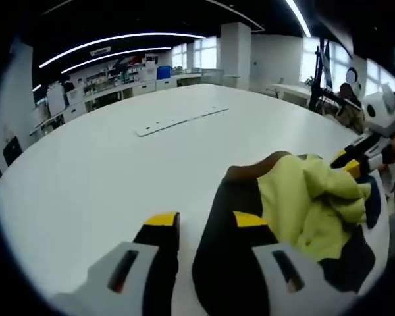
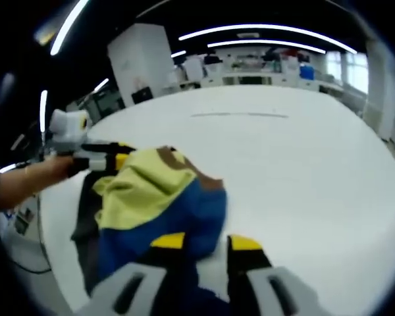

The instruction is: Fold the garment on the visible template until the final outline fits inside the template.

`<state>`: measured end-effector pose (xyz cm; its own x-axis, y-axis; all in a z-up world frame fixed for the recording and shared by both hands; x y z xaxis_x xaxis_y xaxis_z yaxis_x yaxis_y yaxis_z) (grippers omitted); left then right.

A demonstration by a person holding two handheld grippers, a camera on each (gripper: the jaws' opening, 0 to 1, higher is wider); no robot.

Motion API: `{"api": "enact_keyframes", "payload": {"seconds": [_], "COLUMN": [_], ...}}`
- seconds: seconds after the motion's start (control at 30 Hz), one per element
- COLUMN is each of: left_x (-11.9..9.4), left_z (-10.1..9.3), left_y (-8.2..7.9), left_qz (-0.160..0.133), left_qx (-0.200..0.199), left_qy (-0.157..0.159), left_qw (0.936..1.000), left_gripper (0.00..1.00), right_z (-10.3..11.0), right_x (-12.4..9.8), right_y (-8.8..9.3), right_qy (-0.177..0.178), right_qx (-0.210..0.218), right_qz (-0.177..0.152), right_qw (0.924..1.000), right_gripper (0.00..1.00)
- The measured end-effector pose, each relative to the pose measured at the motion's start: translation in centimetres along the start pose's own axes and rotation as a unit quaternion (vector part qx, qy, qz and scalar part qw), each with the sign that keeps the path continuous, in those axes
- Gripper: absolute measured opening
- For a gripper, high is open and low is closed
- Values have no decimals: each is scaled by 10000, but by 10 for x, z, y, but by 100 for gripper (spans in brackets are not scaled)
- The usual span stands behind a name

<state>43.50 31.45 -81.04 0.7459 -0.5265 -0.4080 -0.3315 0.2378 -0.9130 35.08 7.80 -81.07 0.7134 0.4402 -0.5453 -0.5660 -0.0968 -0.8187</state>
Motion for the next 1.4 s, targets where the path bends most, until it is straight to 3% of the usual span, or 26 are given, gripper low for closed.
{"api": "enact_keyframes", "payload": {"seconds": [0.3, 0.5, 0.67, 0.83, 1.0, 1.07, 1.17, 1.4], "left_x": [0, 1, 3, 1, 1, 1, -2, -13], "left_z": [-4, -10, -8, -13, -18, -15, -15, -12], "left_y": [3, 4, 7, 7, 4, 5, 2, -25], "left_qz": [169, 219, 208, 220, 301, 331, 348, -30], "left_qx": [144, 151, -354, -254, -42, -240, -173, -131], "left_qy": [-15, 125, 14, 27, 45, 18, 45, -89], "left_qw": [9998, 9996, 9992, 9994, 9995, 9992, 9992, 9999], "left_gripper": [23, 14, 11, 3, 0, 0, 0, 0], "right_z": [0, -1, -5, -6, -8, -10, -15, -27], "right_x": [0, 1, 1, -1, -4, -7, -9, -13], "right_y": [7, 8, 9, 8, -5, -13, -21, -43], "right_qy": [238, 300, 372, 383, 351, 391, 498, 540], "right_qx": [73, -10, -66, -103, -131, -169, -418, -557], "right_qz": [232, 263, 248, 140, -135, -269, -360, -528], "right_qw": [9994, 9992, 9990, 9991, 9992, 9987, 9972, 9956], "right_gripper": [11, 2, 0, 0, 0, 0, 0, 0]}}
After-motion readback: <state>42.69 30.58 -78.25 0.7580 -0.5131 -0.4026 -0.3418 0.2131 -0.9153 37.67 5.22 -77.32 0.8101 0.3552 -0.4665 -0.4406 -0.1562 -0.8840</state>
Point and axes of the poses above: the point that each gripper's makers call its tool centre point, and the gripper's own axes: x roughly forward along the fingers, z roughly to its left, y roughly out of its underside, the point moved 4 cm from there along -x, roughly backward along the fingers, and after that the axes turned 9 degrees about -z, right-handed, at the moved point
